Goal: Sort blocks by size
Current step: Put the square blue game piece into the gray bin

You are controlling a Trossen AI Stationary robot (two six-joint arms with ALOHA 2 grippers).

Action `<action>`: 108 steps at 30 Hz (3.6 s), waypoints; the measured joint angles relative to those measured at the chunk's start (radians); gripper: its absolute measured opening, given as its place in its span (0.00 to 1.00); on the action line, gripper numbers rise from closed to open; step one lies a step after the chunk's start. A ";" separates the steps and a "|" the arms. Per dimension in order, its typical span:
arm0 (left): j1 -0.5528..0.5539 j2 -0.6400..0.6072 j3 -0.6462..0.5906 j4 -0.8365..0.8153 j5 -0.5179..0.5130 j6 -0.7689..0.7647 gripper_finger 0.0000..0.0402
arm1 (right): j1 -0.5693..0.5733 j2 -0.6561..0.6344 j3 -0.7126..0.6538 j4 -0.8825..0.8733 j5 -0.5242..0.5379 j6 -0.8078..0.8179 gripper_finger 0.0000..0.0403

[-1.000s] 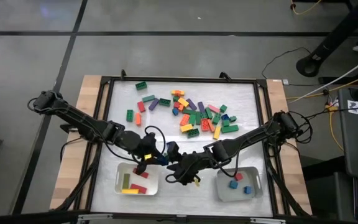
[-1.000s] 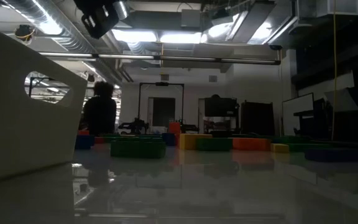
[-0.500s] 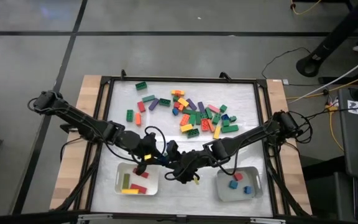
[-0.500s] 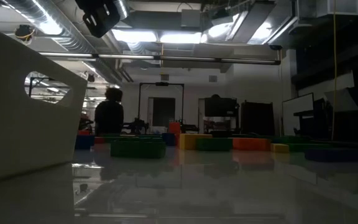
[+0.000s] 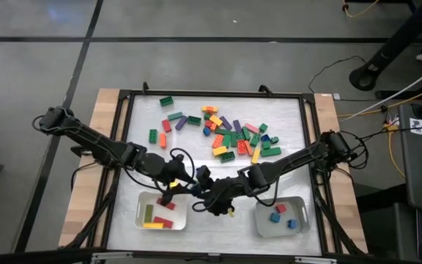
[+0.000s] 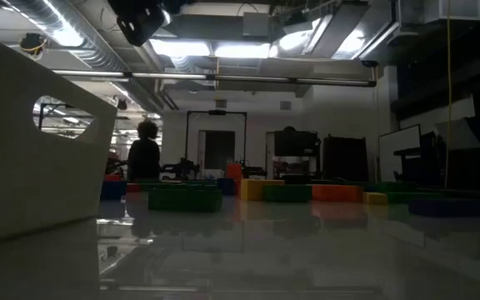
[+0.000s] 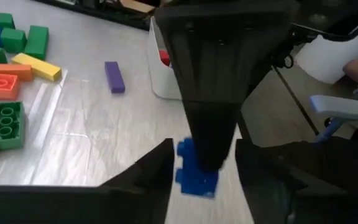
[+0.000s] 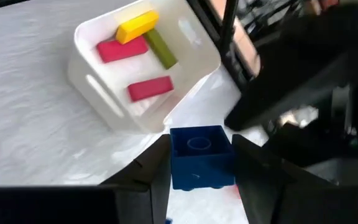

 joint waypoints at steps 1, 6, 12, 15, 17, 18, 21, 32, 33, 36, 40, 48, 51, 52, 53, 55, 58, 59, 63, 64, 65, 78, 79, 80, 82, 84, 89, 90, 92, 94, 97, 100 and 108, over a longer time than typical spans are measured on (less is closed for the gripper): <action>0.000 0.000 0.000 -0.002 0.000 0.002 0.44 | 0.000 0.000 0.000 -0.016 0.000 0.016 0.36; 0.000 0.000 0.000 -0.024 0.000 0.057 0.51 | 0.000 0.000 0.000 -0.172 0.006 0.145 0.35; 0.001 0.000 0.000 -0.113 -0.004 0.137 0.52 | 0.000 -0.002 0.054 -0.489 -0.001 0.399 0.36; 0.006 0.000 0.000 -0.144 -0.026 0.135 0.52 | 0.000 -0.002 0.099 -0.677 -0.061 0.537 0.36; 0.016 0.000 0.000 -0.157 -0.030 0.133 0.52 | 0.000 -0.003 0.134 -0.767 -0.165 0.634 0.36; 0.021 0.000 0.000 -0.160 -0.031 0.133 0.52 | 0.000 -0.004 0.146 -0.809 -0.226 0.686 0.36; 0.042 0.000 0.000 -0.177 -0.031 0.133 0.52 | 0.001 -0.004 0.172 -0.916 -0.428 0.850 0.36; 0.127 0.000 0.000 -0.282 -0.031 0.130 0.52 | 0.141 -0.003 0.102 -1.029 -0.684 1.092 0.36; 0.133 0.000 0.000 -0.300 -0.031 0.130 0.52 | 0.157 -0.004 0.090 -1.018 -0.669 1.107 0.37; 0.152 0.001 0.000 -0.367 -0.031 0.126 0.52 | 0.200 -0.003 0.064 -1.012 -0.591 1.187 0.39; 0.171 0.001 0.000 -0.476 -0.049 0.086 0.52 | 0.238 -0.003 0.043 -1.023 -0.490 1.317 0.44; 0.190 0.001 0.000 -0.631 -0.160 -0.078 0.52 | 0.265 -0.003 0.033 -1.030 -0.466 1.416 0.56; 0.190 0.005 -0.001 -0.637 -0.176 -0.117 0.52 | 0.263 -0.003 0.033 -1.030 -0.463 1.418 0.60; 0.190 0.009 -0.004 -0.633 -0.182 -0.130 0.52 | 0.262 -0.003 0.033 -1.030 -0.463 1.418 0.61; 0.190 0.015 -0.008 -0.632 -0.188 -0.139 0.52 | 0.262 -0.003 0.033 -1.029 -0.463 1.418 0.62; 0.190 0.033 -0.021 -0.635 -0.195 -0.157 0.52 | 0.262 -0.003 0.033 -1.029 -0.463 1.417 0.63; 0.190 0.064 -0.046 -0.631 -0.200 -0.186 0.52 | 0.262 -0.003 0.033 -1.029 -0.448 1.415 0.63; 0.190 0.073 -0.052 -0.632 -0.205 -0.199 0.52 | 0.262 -0.003 0.033 -1.029 -0.444 1.414 0.63; 0.190 0.100 -0.075 -0.628 -0.215 -0.235 0.52 | 0.262 -0.003 0.033 -1.029 -0.429 1.411 0.63; 0.190 0.106 -0.080 -0.623 -0.216 -0.243 0.52 | 0.262 -0.003 0.033 -1.029 -0.426 1.411 0.63; 0.190 0.113 -0.084 -0.623 -0.215 -0.247 0.52 | 0.262 -0.003 0.033 -1.029 -0.422 1.411 0.63; 0.191 0.215 -0.085 -0.577 -0.216 -0.261 0.52 | 0.262 -0.003 0.034 -1.020 -0.418 1.410 0.63; 0.191 0.226 -0.085 -0.575 -0.216 -0.262 0.52 | 0.262 -0.003 0.034 -1.020 -0.418 1.410 0.63; 0.191 0.238 -0.085 -0.576 -0.216 -0.262 0.52 | 0.262 -0.003 0.034 -1.020 -0.418 1.410 0.63; 0.191 0.261 -0.085 -0.576 -0.216 -0.263 0.52 | 0.262 -0.003 0.034 -1.020 -0.418 1.410 0.63; 0.191 0.278 -0.085 -0.571 -0.216 -0.267 0.52 | 0.262 -0.003 0.034 -1.020 -0.418 1.410 0.63; 0.190 0.286 -0.084 -0.538 -0.213 -0.234 0.40 | 0.262 -0.003 0.034 -1.021 -0.398 1.331 0.63; 0.190 0.283 -0.084 -0.531 -0.214 -0.226 0.37 | 0.262 -0.003 0.034 -1.021 -0.392 1.308 0.63; 0.191 0.281 -0.082 -0.516 -0.215 -0.214 0.30 | 0.262 -0.003 0.034 -1.031 -0.372 1.254 0.63; 0.191 0.281 -0.077 -0.522 -0.215 -0.215 0.30 | 0.262 -0.003 0.038 -1.070 -0.318 1.203 0.63; 0.191 0.279 -0.062 -0.480 -0.210 -0.215 0.30 | 0.262 -0.004 0.040 -1.158 -0.169 1.146 0.63; 0.191 0.267 -0.032 -0.457 -0.207 -0.189 0.30 | 0.262 -0.005 0.039 -1.242 0.011 1.131 0.63; 0.202 0.222 0.058 -0.342 -0.187 -0.102 0.30 | 0.262 -0.116 -0.012 -1.229 0.214 1.044 0.63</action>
